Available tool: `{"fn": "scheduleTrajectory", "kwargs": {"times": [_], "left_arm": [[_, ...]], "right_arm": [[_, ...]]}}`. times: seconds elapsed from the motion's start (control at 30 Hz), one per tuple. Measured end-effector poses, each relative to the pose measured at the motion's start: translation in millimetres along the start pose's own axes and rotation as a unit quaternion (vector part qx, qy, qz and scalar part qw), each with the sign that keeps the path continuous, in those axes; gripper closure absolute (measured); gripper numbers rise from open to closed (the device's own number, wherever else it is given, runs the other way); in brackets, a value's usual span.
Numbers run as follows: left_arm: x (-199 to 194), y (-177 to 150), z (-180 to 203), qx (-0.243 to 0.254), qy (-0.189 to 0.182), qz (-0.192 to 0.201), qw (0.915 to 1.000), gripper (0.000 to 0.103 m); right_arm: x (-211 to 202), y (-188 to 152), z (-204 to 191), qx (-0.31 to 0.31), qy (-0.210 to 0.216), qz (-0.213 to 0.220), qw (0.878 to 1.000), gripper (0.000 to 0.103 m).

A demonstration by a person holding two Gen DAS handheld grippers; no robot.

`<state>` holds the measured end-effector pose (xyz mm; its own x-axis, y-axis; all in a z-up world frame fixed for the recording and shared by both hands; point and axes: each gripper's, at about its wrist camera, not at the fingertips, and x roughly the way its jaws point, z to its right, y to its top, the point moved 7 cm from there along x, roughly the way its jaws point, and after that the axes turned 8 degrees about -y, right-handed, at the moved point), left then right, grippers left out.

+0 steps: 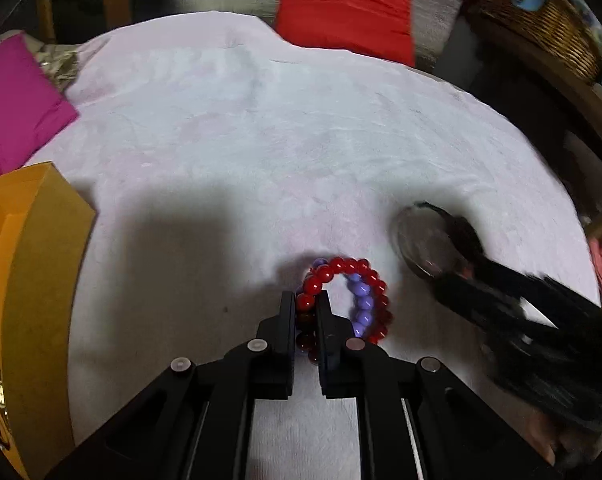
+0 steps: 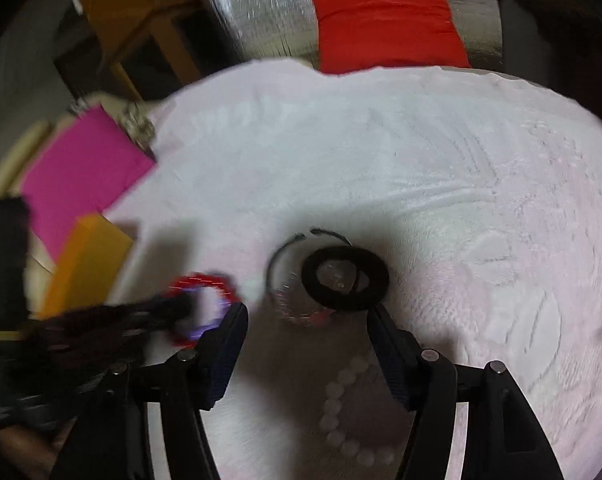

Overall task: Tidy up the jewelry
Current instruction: 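Lower the left tool onto the bead bracelets and grasp the purple bracelet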

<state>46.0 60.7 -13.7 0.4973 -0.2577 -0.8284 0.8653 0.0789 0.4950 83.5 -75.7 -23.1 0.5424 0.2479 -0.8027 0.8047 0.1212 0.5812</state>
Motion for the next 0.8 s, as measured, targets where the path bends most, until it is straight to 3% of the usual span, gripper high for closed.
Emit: {"fn": "scheduleTrajectory", "kwargs": {"times": [0.07,0.17,0.23,0.3,0.37,0.5,0.63,0.8], "left_arm": [[-1,-2,4,0.008,-0.018,-0.006,0.9998,0.094],[-11,4,9,0.018,-0.035,0.012,0.9991,0.094],[-17,9,13,0.023,-0.05,0.028,0.9981,0.094],[-26,13,19,0.036,-0.064,0.045,0.9963,0.094],[-32,15,25,0.044,-0.078,0.057,0.9944,0.094],[-37,16,35,0.06,-0.114,0.062,0.9898,0.094],[-32,10,45,0.069,-0.155,0.033,0.985,0.094],[-22,3,39,0.072,-0.116,0.012,0.9906,0.093]], "right_arm": [[2,8,9,0.005,-0.028,0.012,1.0,0.073],[-1,15,37,0.07,-0.023,0.013,0.997,0.08],[-7,18,71,0.13,-0.033,0.019,0.991,0.08],[-14,19,100,0.198,0.003,0.021,0.98,0.08],[-24,19,125,0.227,-0.01,0.037,0.973,0.079],[-28,19,132,0.239,0.016,0.032,0.97,0.078],[-23,21,111,0.21,0.032,0.016,0.977,0.078],[-20,21,92,0.196,0.053,0.013,0.979,0.074]]}}
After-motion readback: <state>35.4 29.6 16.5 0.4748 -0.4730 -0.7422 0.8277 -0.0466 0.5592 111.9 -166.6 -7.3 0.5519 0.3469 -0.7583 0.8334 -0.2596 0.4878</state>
